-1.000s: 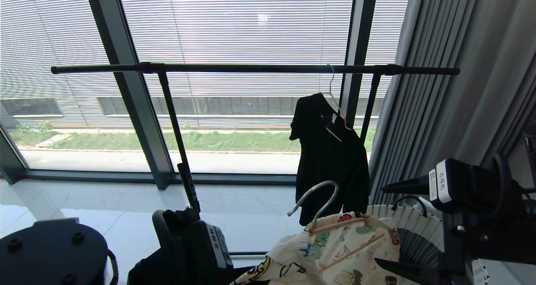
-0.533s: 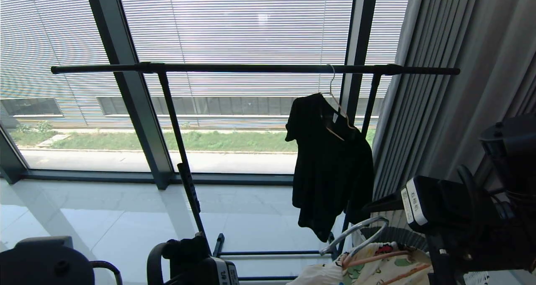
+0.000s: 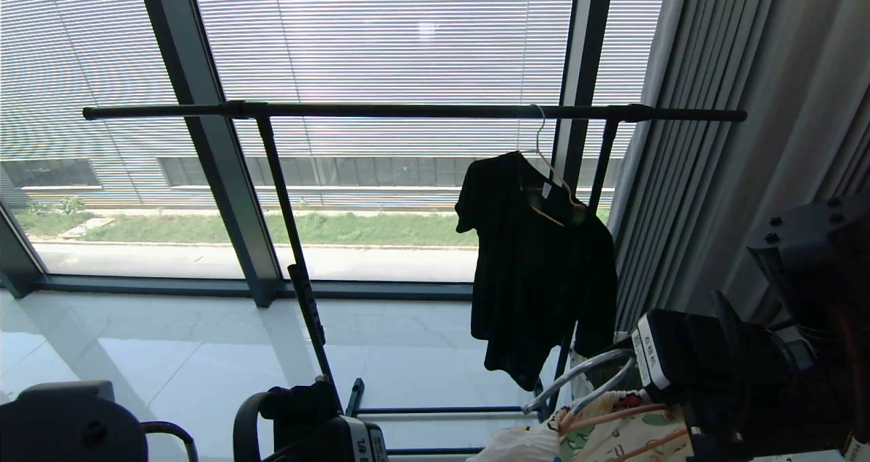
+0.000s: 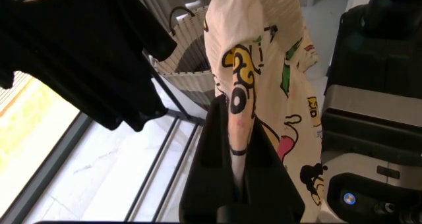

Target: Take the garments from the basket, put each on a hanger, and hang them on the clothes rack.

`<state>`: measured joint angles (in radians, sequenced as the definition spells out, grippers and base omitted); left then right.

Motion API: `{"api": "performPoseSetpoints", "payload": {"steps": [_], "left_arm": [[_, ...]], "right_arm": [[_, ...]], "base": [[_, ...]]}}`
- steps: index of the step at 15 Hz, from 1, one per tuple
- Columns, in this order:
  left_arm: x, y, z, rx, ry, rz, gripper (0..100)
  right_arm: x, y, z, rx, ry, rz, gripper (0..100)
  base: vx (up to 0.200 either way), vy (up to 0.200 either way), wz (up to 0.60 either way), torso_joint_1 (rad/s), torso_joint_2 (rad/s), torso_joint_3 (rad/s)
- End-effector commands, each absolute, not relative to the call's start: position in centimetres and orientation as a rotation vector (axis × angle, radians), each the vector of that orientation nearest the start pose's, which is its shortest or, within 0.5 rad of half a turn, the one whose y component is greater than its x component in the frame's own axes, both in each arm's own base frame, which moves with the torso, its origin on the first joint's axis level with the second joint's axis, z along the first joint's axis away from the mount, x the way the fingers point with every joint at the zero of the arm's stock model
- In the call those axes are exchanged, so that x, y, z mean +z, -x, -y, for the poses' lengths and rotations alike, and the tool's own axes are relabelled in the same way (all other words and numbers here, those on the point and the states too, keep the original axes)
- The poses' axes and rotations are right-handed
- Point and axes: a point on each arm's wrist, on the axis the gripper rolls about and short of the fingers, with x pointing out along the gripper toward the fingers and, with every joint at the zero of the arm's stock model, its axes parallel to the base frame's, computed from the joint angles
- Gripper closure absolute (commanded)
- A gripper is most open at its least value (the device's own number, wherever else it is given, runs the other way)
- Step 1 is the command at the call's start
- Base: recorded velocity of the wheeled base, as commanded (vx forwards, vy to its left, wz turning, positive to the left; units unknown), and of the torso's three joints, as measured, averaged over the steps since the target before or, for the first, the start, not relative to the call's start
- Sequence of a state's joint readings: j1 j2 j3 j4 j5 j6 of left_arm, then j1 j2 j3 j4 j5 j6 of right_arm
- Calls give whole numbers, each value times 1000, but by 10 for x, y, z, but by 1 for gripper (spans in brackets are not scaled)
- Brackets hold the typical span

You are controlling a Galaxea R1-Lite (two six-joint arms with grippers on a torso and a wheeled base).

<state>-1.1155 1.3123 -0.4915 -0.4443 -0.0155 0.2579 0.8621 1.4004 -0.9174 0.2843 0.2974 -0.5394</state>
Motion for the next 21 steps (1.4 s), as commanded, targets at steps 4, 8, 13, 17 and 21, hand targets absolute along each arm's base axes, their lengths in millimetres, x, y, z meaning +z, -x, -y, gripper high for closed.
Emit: {"api": "performPoseSetpoints", "payload": {"steps": [4, 8, 13, 17, 21], "left_arm": [[177, -85, 174, -1159, -434, -192, 100], [176, -85, 174, -1161, -437, -193, 100], [168, -89, 167, -1123, -444, -230, 0], [159, -81, 151, -1116, -452, -245, 0], [141, -91, 121, -971, -447, -322, 0]], "right_arm": [[210, -134, -166, 1288, 681, -467, 100], [207, -134, -165, 1276, 671, -392, 100], [208, -127, -155, 1283, 728, -287, 100], [212, -132, -143, 1220, 729, -221, 100], [216, -138, -137, 1163, 715, -150, 100]], "base": [[0, 0, 0, 0, 0, 0], [0, 0, 0, 0, 0, 0], [0, 0, 0, 0, 0, 0], [0, 0, 0, 0, 0, 0], [0, 0, 0, 0, 0, 0]]}}
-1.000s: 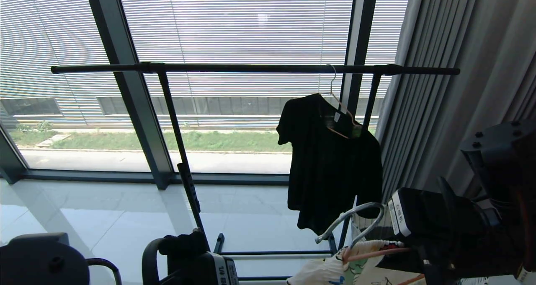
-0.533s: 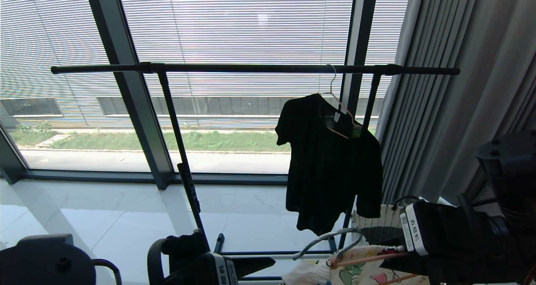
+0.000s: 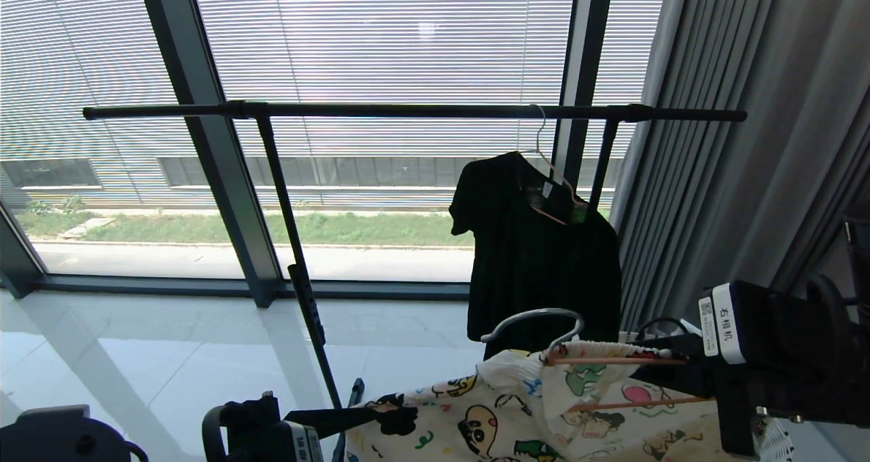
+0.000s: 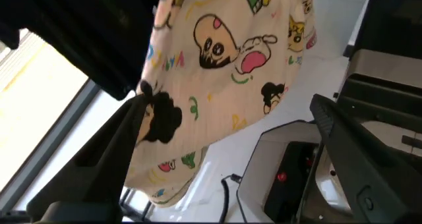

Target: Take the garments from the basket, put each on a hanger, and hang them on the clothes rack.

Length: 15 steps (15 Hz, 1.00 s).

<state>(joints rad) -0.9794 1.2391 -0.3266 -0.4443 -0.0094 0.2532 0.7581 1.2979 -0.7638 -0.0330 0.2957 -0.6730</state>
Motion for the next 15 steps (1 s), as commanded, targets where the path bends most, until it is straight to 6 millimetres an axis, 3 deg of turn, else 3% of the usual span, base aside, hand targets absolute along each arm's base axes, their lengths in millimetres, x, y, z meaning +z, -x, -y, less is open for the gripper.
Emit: {"api": "performPoseSetpoints", "payload": {"steps": [1, 3, 6, 11, 15], "left_arm": [[138, -96, 110, -897, -433, -344, 0], [123, -101, 90, -786, -431, -416, 0], [108, -94, 79, -756, -436, -477, 0], [110, -111, 69, -621, -397, -515, 0], [120, -123, 76, -623, -357, -494, 0]], "right_arm": [[216, -138, -138, 1153, 707, -113, 100], [214, -137, -136, 1143, 699, -82, 100], [217, -138, -137, 1127, 681, -29, 100], [228, -127, -131, 1123, 637, 24, 100], [230, -117, -136, 1173, 627, 46, 100]], "base": [[0, 0, 0, 0, 0, 0], [0, 0, 0, 0, 0, 0], [0, 0, 0, 0, 0, 0], [0, 0, 0, 0, 0, 0], [0, 0, 0, 0, 0, 0]]}}
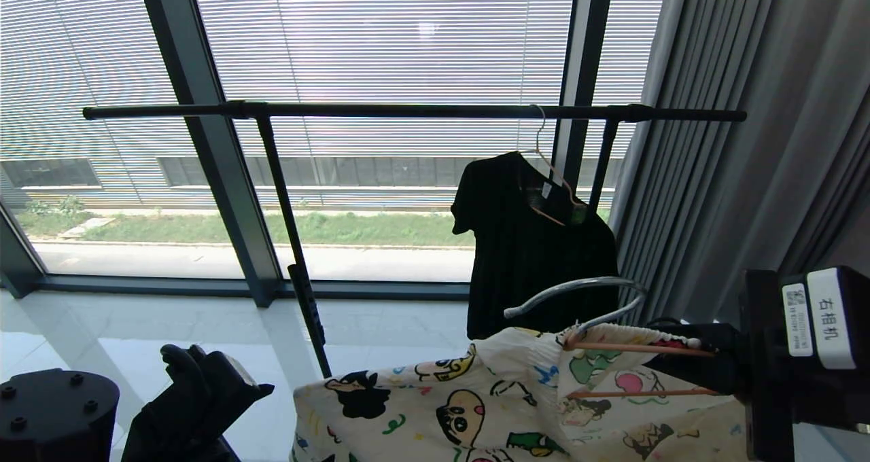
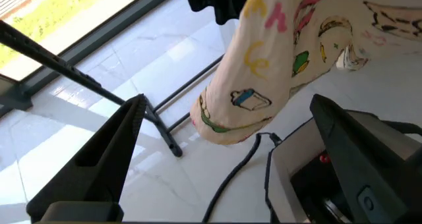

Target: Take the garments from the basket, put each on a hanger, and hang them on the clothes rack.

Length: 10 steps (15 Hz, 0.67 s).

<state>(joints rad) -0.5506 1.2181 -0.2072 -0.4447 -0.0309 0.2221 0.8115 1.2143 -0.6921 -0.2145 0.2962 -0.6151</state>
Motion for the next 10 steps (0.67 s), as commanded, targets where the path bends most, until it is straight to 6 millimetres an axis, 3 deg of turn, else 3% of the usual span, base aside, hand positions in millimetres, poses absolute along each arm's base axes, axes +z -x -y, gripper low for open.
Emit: {"api": "performPoseSetpoints", "payload": {"steps": [1, 3, 4, 10], "left_arm": [[123, -125, 78, -641, -350, -484, 0], [122, -125, 79, -681, -338, -485, 0], [123, -125, 79, -683, -337, -485, 100], [123, -126, 80, -689, -332, -484, 100]], "right_arm": [[230, -117, -137, 1178, 628, 46, 100], [231, -117, -137, 1177, 626, 50, 100], [232, -116, -136, 1174, 625, 56, 100], [233, -115, -135, 1172, 622, 61, 100]], "base": [[0, 0, 0, 0, 0, 0], [0, 0, 0, 0, 0, 0], [0, 0, 0, 0, 0, 0], [0, 0, 0, 0, 0, 0]]}}
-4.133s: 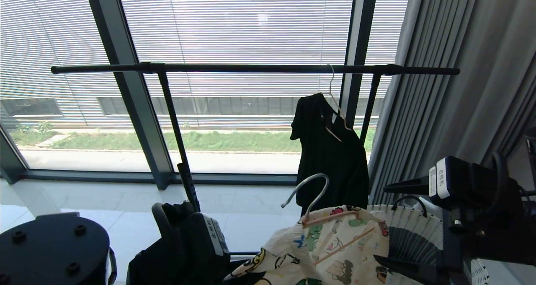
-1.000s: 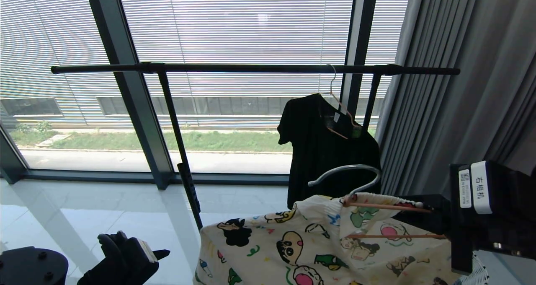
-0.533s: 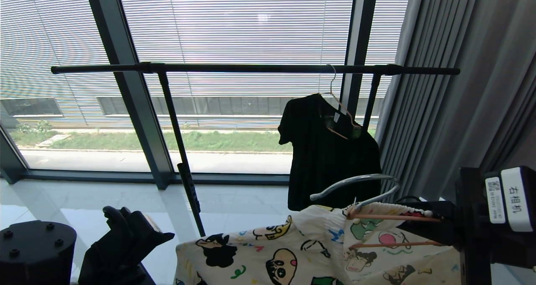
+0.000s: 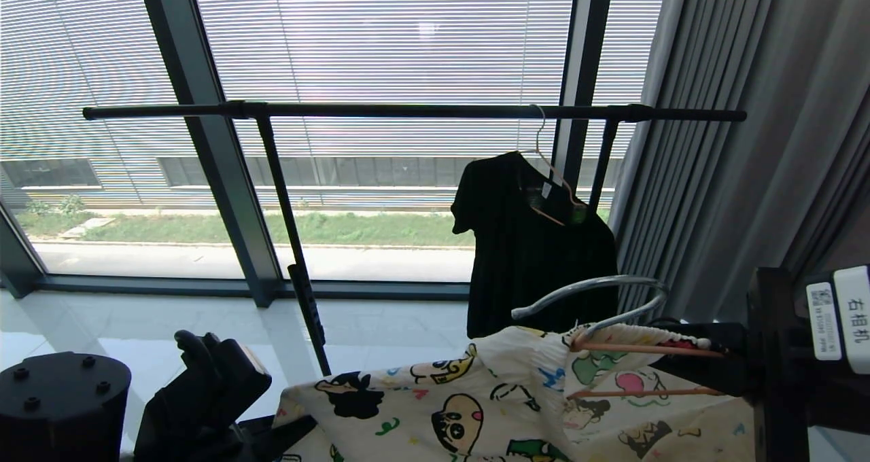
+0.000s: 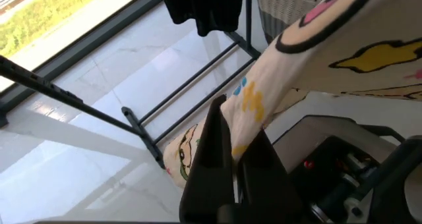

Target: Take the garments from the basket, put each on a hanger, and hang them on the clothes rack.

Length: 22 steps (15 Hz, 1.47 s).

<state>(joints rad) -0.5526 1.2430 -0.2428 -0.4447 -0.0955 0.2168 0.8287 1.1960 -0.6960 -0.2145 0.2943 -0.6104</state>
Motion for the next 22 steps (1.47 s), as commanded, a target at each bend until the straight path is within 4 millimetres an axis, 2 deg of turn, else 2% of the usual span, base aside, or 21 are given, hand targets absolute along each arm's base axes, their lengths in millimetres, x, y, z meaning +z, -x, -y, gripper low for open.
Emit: {"api": "performPoseSetpoints", "payload": {"steps": [1, 7, 13, 14, 20, 22], "left_arm": [[122, -127, 80, -682, -331, -495, 100], [109, -153, 68, -544, -293, -606, 100], [109, -155, 62, -507, -282, -615, 100], [109, -154, 62, -507, -282, -612, 0], [114, -145, 58, -495, -277, -573, 0], [122, -138, 53, -410, -293, -522, 0]], "right_arm": [[234, -115, -135, 1171, 609, 56, 100], [239, -117, -135, 1135, 539, 54, 100], [241, -119, -136, 1097, 506, 52, 100], [241, -119, -136, 1097, 506, 52, 100], [238, -119, -135, 1096, 509, 42, 100], [233, -123, -129, 1059, 512, 14, 100]], "base": [[0, 0, 0, 0, 0, 0], [0, 0, 0, 0, 0, 0], [0, 0, 0, 0, 0, 0], [0, 0, 0, 0, 0, 0], [0, 0, 0, 0, 0, 0], [0, 0, 0, 0, 0, 0]]}}
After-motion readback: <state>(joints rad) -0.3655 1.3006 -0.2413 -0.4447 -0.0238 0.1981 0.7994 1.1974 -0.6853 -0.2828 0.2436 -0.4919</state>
